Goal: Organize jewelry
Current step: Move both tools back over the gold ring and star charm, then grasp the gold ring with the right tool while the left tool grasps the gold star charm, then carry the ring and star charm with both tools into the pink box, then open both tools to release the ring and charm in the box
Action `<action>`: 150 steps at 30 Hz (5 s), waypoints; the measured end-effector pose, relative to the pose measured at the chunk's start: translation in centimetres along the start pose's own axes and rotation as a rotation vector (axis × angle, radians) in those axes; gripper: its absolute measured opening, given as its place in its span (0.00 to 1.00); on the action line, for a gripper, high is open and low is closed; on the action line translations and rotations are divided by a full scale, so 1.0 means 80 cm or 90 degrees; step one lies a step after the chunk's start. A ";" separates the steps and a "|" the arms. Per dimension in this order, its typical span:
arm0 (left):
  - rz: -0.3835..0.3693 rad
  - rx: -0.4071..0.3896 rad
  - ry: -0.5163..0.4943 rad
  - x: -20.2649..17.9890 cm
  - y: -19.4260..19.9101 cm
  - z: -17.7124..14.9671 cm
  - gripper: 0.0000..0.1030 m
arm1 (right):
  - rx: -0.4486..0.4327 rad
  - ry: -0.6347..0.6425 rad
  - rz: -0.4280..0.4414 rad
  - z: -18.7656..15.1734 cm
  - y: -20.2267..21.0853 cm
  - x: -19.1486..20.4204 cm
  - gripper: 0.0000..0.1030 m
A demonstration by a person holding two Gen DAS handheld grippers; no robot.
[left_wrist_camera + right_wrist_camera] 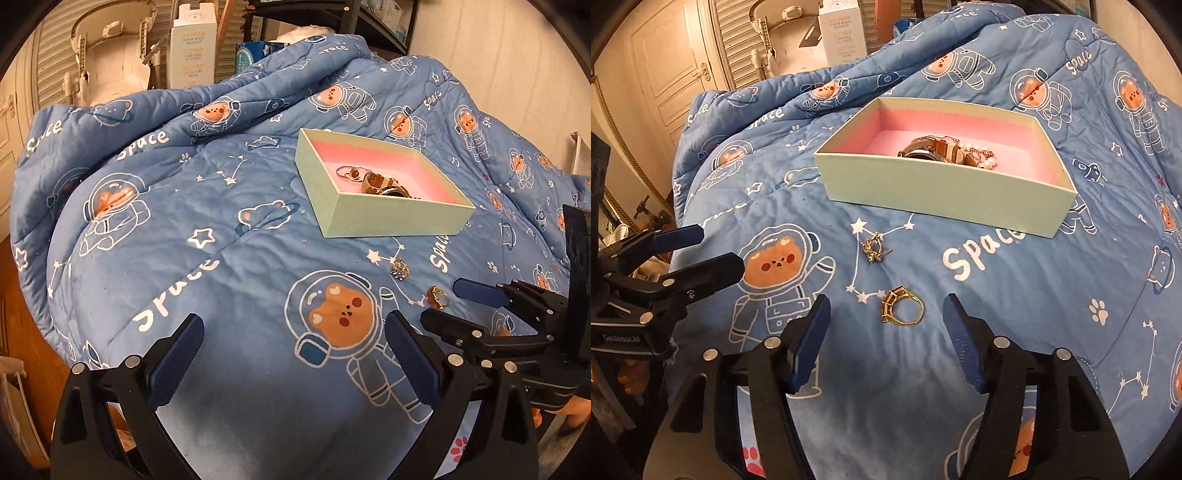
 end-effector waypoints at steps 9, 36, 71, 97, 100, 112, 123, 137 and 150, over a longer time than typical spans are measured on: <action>-0.031 -0.022 0.009 -0.004 0.006 -0.008 0.94 | 0.015 -0.018 -0.012 -0.001 -0.011 0.000 0.44; -0.033 0.067 -0.124 -0.075 -0.059 0.020 0.72 | 0.010 -0.091 -0.025 -0.030 0.017 -0.057 0.24; -0.092 0.106 -0.100 -0.094 -0.092 0.023 0.16 | 0.020 -0.125 -0.018 -0.046 0.017 -0.078 0.24; -0.102 0.044 -0.107 -0.087 -0.046 0.083 0.16 | -0.066 -0.059 0.037 0.057 0.043 -0.068 0.24; -0.098 0.039 -0.115 -0.087 -0.047 0.096 0.16 | -0.071 -0.047 0.038 0.074 0.041 -0.068 0.24; -0.084 0.059 -0.108 -0.070 -0.085 0.142 0.16 | -0.061 -0.030 0.017 0.127 0.007 -0.072 0.24; -0.072 0.083 -0.092 -0.052 -0.119 0.179 0.16 | -0.019 -0.044 0.008 0.160 -0.041 -0.090 0.24; -0.079 0.126 -0.021 -0.039 -0.182 0.217 0.16 | 0.027 -0.053 0.011 0.170 -0.091 -0.090 0.24; -0.075 0.149 -0.012 -0.039 -0.210 0.215 0.16 | 0.043 -0.065 0.034 0.170 -0.107 -0.087 0.24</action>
Point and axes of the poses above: each gripper's, at about its wrist camera, not at the fingertips, and y roughly against the way its jaws point, x to its left, z to its top, the point moved 1 cm from there along -y, roughly the way its jaws point, and after that the axes turned 15 degrees about -z, right-handed, at the moved point
